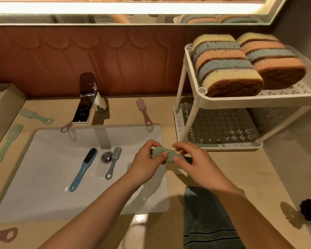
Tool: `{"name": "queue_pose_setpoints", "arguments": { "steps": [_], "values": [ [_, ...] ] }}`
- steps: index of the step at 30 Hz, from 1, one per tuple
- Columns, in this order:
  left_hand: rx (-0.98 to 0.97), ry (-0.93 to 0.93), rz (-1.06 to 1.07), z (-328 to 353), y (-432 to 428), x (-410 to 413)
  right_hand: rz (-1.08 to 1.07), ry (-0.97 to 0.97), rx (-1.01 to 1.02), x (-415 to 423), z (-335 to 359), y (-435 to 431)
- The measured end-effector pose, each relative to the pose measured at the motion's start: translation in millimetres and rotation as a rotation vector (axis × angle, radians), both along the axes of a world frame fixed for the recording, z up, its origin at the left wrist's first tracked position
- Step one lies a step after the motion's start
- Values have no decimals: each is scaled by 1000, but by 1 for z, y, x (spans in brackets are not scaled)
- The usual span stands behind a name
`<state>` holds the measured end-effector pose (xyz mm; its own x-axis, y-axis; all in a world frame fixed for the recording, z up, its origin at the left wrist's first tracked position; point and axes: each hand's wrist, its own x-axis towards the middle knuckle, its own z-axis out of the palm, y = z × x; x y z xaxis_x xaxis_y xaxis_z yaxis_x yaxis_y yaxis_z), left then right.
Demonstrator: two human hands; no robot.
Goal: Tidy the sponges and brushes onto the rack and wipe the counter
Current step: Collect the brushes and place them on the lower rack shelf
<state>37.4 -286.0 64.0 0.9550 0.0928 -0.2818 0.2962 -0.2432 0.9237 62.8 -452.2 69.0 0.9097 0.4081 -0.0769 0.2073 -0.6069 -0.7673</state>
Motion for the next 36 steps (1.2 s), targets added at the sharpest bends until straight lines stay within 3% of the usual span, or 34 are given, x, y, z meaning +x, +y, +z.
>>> {"name": "queue_pose_setpoints", "arguments": {
  "steps": [4, 13, 16, 21, 25, 28, 36],
  "values": [
    [-94, 27, -21, 3, -15, 12, -68, -116, 6, 0, -2, -12],
    [-200, 104, -95, 7, -41, 36, -167, -122, 18, 10, -7, -45],
    [-40, 66, -53, 8, -50, 45, -218, -128, -14, 20, -12, -56],
    [350, -248, -83, 3, -65, 72, -325, -136, -113, 57, -29, -73],
    [607, -393, -63, -3, -63, 81, -337, -127, -217, 91, -39, -75],
    [655, -478, -91, -9, -56, 82, -300, -138, -245, 110, -51, -74],
    [722, -601, -117, -17, -52, 86, -151, 59, -357, 133, -74, -57]
  ]
}}
